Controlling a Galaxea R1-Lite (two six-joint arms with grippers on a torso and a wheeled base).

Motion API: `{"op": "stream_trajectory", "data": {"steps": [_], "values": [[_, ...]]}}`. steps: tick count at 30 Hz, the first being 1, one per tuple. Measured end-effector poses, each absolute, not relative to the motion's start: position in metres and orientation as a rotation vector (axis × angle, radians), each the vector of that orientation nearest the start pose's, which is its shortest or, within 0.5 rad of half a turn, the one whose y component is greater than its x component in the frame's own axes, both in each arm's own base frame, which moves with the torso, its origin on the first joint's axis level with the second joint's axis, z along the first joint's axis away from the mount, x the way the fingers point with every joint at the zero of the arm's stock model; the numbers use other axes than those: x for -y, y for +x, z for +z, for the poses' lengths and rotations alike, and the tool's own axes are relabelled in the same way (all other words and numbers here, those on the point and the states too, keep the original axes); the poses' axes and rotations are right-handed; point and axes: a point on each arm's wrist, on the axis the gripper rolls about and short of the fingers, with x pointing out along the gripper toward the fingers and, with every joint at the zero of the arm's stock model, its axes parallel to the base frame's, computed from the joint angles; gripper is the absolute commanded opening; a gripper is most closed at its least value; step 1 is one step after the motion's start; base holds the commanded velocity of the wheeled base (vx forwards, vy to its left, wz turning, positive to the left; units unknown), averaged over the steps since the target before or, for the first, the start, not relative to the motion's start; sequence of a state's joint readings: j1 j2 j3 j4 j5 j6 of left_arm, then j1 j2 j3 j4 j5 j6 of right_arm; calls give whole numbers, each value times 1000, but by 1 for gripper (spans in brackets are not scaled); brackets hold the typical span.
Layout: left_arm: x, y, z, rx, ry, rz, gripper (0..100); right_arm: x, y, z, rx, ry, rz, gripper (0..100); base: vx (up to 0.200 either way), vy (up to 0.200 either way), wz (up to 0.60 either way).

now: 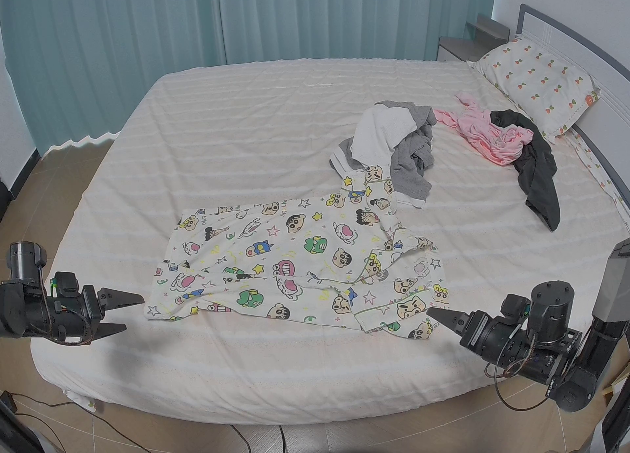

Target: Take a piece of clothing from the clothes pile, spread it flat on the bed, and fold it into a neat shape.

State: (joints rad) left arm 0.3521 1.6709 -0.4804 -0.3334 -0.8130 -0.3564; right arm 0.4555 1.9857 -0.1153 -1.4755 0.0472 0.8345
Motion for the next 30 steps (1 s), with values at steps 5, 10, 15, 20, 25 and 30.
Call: {"op": "stream_trajectory", "data": {"steps": [5, 10, 15, 20, 25, 30], "values": [[-62, 208, 93, -783, -861, -336, 100, -115, 214, 42, -591, 753, 319, 100, 200, 0, 0], [-60, 201, 90, -778, -873, -367, 100, -127, 209, 42, -612, 751, 364, 100, 200, 0, 0], [-60, 198, 87, -756, -863, -380, 100, -136, 198, 39, -657, 734, 398, 100, 160, 0, 0], [-59, 196, 83, -750, -859, -383, 100, -140, 192, 29, -714, 755, 366, 100, 0, 0, 0], [-58, 195, 78, -755, -863, -382, 100, -142, 192, 15, -756, 777, 301, 100, 0, 0, 0], [-58, 195, 74, -767, -872, -379, 100, -145, 197, 7, -755, 804, 283, 100, 0, 0, 0]]}}
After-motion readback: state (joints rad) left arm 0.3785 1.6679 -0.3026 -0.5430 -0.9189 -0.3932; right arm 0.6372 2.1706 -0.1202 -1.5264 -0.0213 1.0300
